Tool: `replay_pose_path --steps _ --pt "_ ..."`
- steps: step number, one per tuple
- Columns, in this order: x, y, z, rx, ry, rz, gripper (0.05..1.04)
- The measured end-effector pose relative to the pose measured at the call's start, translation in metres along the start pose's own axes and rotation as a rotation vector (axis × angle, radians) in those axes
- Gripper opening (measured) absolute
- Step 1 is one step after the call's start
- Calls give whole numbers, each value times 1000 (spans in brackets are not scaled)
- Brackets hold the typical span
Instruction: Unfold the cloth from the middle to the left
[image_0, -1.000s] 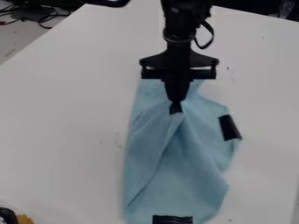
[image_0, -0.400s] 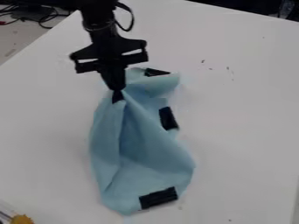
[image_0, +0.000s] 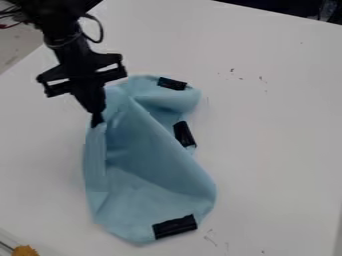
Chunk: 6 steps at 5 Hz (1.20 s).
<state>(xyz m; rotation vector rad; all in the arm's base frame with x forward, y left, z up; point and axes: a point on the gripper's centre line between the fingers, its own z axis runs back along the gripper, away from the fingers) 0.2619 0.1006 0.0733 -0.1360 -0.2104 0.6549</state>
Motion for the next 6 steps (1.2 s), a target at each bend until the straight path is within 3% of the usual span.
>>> replay_pose_path --steps 1,2,3,5,6 --pt "-4 21 -5 -29 4 27 68" --pt "-7 36 -11 -27 11 28 68" --pt "-11 58 -17 12 13 29 68" --pt "-6 89 -16 117 -44 -40 93" --pt "-3 100 -15 111 -77 -56 258"
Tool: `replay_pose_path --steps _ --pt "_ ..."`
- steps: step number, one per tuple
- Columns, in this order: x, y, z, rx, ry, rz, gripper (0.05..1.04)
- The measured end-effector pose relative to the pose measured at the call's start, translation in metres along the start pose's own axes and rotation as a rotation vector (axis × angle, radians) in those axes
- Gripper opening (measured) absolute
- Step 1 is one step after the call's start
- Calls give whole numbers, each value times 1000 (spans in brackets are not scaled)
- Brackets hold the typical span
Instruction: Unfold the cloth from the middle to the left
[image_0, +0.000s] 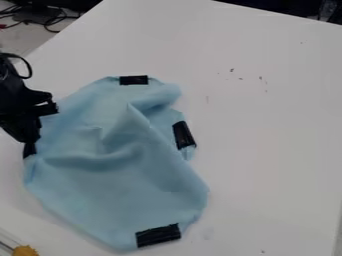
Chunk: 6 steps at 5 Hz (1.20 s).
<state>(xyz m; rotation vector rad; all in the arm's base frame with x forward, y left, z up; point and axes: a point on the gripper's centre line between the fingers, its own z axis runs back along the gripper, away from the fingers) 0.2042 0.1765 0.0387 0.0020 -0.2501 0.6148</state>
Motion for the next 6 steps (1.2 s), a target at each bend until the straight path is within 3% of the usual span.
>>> replay_pose_path --steps 2,3,4,6 --pt "-2 20 0 36 15 -42 840" --pt "2 29 5 95 21 -97 1009" --pt "7 24 12 99 25 -135 1007" --pt "11 -18 17 27 34 -226 1001"
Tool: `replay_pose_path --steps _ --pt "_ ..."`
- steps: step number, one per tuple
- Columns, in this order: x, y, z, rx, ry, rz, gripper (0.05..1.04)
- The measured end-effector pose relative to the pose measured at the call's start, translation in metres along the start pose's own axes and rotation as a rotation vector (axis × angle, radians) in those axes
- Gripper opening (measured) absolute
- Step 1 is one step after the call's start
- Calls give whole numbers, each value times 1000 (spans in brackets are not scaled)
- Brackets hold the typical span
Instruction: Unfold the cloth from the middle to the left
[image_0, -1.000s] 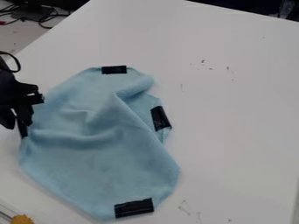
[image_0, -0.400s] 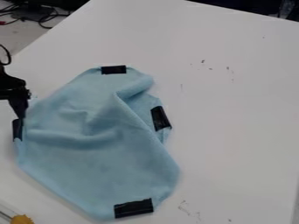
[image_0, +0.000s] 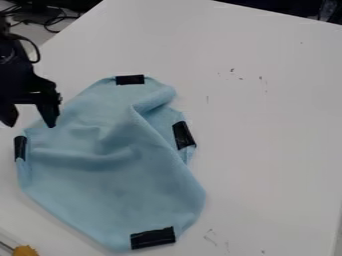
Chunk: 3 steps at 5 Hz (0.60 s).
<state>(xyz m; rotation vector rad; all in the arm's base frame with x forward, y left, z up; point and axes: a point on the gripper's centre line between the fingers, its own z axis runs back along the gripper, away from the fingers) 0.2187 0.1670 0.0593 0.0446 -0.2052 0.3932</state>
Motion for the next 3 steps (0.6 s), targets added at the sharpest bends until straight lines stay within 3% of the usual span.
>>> replay_pose_path --steps 3 --pt "1 -37 1 -38 -3 -76 1001"
